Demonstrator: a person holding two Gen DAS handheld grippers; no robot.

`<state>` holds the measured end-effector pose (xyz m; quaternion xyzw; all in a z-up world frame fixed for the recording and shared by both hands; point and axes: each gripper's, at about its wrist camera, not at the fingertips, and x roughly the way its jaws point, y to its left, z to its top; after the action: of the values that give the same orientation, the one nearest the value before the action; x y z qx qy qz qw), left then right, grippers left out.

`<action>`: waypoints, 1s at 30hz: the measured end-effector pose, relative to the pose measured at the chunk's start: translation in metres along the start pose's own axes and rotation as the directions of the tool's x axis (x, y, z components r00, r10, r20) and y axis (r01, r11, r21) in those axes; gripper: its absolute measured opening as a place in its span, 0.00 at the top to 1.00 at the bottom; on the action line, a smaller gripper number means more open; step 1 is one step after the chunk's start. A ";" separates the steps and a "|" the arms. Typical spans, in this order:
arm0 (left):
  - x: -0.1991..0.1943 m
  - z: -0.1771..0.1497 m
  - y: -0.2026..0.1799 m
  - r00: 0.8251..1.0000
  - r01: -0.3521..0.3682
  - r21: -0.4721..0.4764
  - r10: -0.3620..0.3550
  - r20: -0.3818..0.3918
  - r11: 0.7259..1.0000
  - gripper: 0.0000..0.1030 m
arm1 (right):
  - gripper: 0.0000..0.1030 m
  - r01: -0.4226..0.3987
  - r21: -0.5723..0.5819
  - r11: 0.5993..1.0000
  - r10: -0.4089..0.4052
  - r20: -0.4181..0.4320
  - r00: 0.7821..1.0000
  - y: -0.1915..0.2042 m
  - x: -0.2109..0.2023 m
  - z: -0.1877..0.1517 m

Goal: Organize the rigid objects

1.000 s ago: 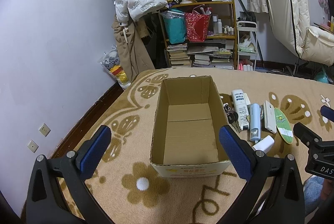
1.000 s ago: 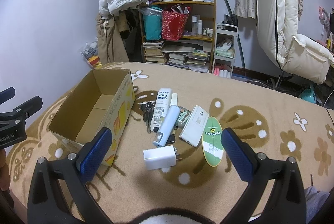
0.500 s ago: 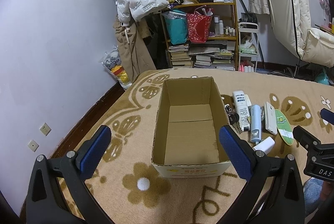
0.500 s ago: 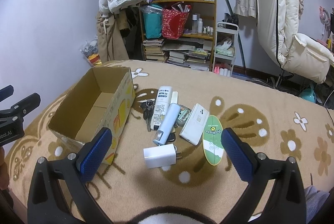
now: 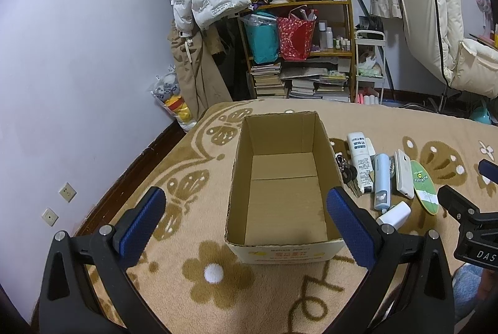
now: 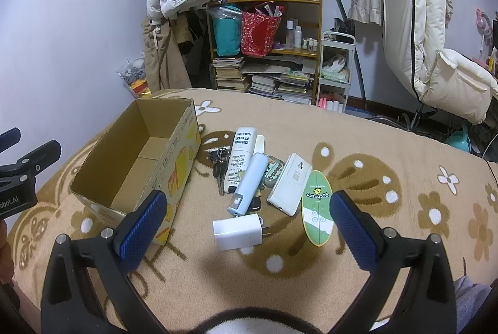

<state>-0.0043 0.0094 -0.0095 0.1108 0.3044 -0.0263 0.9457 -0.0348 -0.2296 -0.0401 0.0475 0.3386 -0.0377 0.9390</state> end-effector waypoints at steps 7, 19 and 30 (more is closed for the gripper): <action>0.012 0.007 -0.001 0.999 0.023 0.002 -0.023 -0.035 1.000 0.01 | 0.00 0.002 -0.002 1.000 -0.002 -0.001 1.000 0.000 0.002 0.000; 0.064 0.033 -0.001 0.992 0.034 0.044 -0.028 -0.124 0.998 0.01 | 0.00 0.000 0.015 1.000 0.001 -0.060 0.998 -0.009 0.030 -0.005; 0.129 0.026 0.004 0.962 0.032 0.022 -0.025 -0.272 0.999 0.01 | 0.00 -0.003 -0.024 1.000 -0.001 -0.169 0.986 0.002 0.073 -0.001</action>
<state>0.1157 0.0095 -0.0629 0.1215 0.4323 -0.0287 0.8931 0.0206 -0.2302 -0.0875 0.0395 0.4172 -0.0291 0.9075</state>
